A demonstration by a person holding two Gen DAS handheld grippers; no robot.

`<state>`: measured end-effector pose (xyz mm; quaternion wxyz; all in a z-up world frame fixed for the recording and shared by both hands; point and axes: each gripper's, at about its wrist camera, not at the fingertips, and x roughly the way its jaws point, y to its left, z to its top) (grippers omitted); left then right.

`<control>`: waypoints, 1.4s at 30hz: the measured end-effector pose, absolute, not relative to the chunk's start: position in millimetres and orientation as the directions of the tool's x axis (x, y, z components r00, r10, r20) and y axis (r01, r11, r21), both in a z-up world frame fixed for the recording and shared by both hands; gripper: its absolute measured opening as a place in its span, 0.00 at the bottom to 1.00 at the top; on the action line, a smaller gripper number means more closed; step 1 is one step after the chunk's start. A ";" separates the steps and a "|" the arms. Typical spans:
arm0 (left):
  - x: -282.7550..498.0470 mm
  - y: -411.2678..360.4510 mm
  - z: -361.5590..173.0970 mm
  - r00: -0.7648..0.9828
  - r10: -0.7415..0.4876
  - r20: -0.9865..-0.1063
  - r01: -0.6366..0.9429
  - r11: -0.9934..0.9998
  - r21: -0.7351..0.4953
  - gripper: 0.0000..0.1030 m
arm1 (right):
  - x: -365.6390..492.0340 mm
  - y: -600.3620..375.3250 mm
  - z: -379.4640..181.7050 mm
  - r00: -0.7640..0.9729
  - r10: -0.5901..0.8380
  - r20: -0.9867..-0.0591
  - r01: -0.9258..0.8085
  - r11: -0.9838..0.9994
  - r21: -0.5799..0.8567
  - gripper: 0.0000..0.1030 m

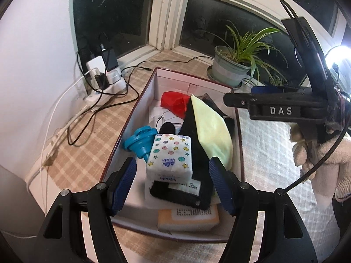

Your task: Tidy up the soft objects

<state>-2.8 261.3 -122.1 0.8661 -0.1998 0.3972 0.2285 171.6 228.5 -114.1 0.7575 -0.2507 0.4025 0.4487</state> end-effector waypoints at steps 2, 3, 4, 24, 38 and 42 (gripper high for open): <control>-6.8 255.4 -118.7 0.582 0.250 -0.773 -0.559 0.814 -0.158 0.66 | 169.0 218.5 -111.3 0.277 0.484 -0.830 -0.881 0.474 -0.017 0.75; -8.8 252.4 -117.0 0.584 0.255 -0.771 -0.561 0.813 -0.156 0.66 | 167.9 214.4 -110.4 0.275 0.487 -0.829 -0.881 0.473 -0.014 0.75; -10.7 249.3 -115.3 0.584 0.259 -0.769 -0.564 0.811 -0.155 0.66 | 166.4 210.0 -109.2 0.274 0.491 -0.827 -0.881 0.473 -0.011 0.75; -48.5 176.3 -81.3 0.595 0.376 -0.711 -0.617 0.780 -0.104 0.66 | 101.3 90.5 -79.7 0.302 0.587 -0.751 -0.884 0.467 0.009 0.75; -60.9 136.5 -62.7 0.587 0.452 -0.672 -0.679 0.727 -0.104 0.66 | 76.5 18.4 -58.4 0.362 0.638 -0.680 -0.875 0.484 -0.012 0.76; -65.5 123.8 -59.8 0.584 0.463 -0.667 -0.688 0.718 -0.104 0.67 | 72.5 -2.4 -56.0 0.386 0.645 -0.660 -0.863 0.506 -0.011 0.77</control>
